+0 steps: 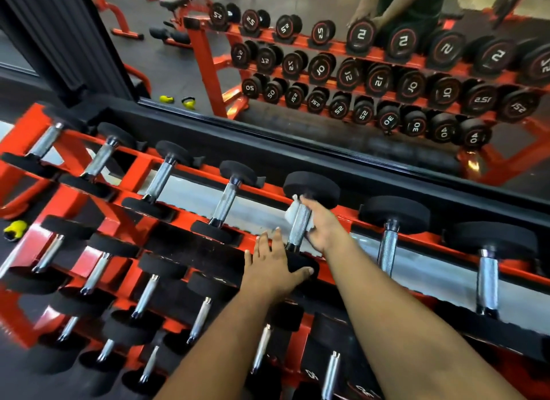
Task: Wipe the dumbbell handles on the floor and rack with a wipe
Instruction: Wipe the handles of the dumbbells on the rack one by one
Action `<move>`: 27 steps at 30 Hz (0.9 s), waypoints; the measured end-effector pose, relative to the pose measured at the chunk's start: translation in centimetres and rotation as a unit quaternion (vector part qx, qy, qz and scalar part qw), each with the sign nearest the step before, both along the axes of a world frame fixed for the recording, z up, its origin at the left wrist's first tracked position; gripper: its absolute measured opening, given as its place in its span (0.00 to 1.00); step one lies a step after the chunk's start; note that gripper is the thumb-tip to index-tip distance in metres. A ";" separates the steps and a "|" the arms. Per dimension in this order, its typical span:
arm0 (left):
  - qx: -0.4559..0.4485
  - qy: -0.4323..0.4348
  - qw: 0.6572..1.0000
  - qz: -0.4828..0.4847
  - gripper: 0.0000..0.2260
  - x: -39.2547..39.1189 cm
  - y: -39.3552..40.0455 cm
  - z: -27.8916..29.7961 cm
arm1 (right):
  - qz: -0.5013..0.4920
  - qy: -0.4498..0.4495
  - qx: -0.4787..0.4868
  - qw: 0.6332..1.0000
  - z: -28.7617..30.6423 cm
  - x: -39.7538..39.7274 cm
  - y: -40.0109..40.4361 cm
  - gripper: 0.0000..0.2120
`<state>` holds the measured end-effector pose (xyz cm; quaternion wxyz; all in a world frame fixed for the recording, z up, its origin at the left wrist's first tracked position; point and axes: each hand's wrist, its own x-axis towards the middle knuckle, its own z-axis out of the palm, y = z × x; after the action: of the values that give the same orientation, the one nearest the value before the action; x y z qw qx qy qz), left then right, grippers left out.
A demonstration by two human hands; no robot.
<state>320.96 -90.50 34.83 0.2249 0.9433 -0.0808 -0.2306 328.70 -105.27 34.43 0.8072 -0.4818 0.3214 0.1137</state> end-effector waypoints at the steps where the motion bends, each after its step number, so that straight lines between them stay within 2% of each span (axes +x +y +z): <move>1: -0.001 -0.001 1.000 0.000 0.52 0.0 0.0 0.0 | 0.031 0.019 -0.033 0.999 -0.2 -0.5 0.2 0.09; 5: 0.000 0.003 1.000 0.002 0.51 0.1 -0.1 -0.1 | 0.159 0.060 -0.094 0.981 -0.8 -2.6 0.3 0.12; 9: 0.003 0.007 1.000 0.005 0.51 0.1 0.0 0.1 | 0.173 0.059 -0.283 0.942 -1.4 -3.9 0.2 0.06; 11: 0.000 0.004 1.000 0.005 0.52 0.0 0.0 0.2 | 0.165 0.058 -0.312 0.934 -1.5 -5.1 -0.2 0.05; 16: 0.016 -0.011 1.000 0.007 0.51 -1.0 -0.4 0.7 | 0.066 0.007 -0.221 0.973 0.4 -8.6 -1.5 0.08; 18: 0.022 -0.011 0.999 0.024 0.50 -1.6 -0.6 1.3 | -0.002 -0.023 -0.159 0.987 2.6 -10.6 -1.9 0.08; 20: 0.003 -0.046 0.997 0.056 0.47 -2.8 -1.2 2.2 | -0.052 -0.050 -0.098 0.993 4.8 -12.8 -2.6 0.10; 22: -0.060 -0.104 0.988 0.095 0.45 -4.7 -2.3 3.1 | -0.080 -0.083 -0.042 0.992 6.3 -15.2 -3.2 0.11; 24: -0.173 -0.114 0.970 0.129 0.46 -7.3 -4.1 4.1 | -0.109 -0.096 -0.004 0.989 7.9 -17.8 -3.7 0.10; 26: -0.309 -0.048 0.934 0.174 0.43 -10.3 -6.3 5.3 | -0.134 -0.102 0.034 0.985 9.1 -20.6 -4.1 0.09; 27: -0.354 -0.002 0.915 0.195 0.37 -11.6 -7.2 6.1 | -0.141 -0.108 0.052 0.983 9.6 -21.7 -4.2 0.09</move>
<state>309.38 -97.67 40.93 0.5845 0.7992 0.0282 -0.1369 306.99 -109.47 43.98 0.8690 -0.3985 0.2907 -0.0379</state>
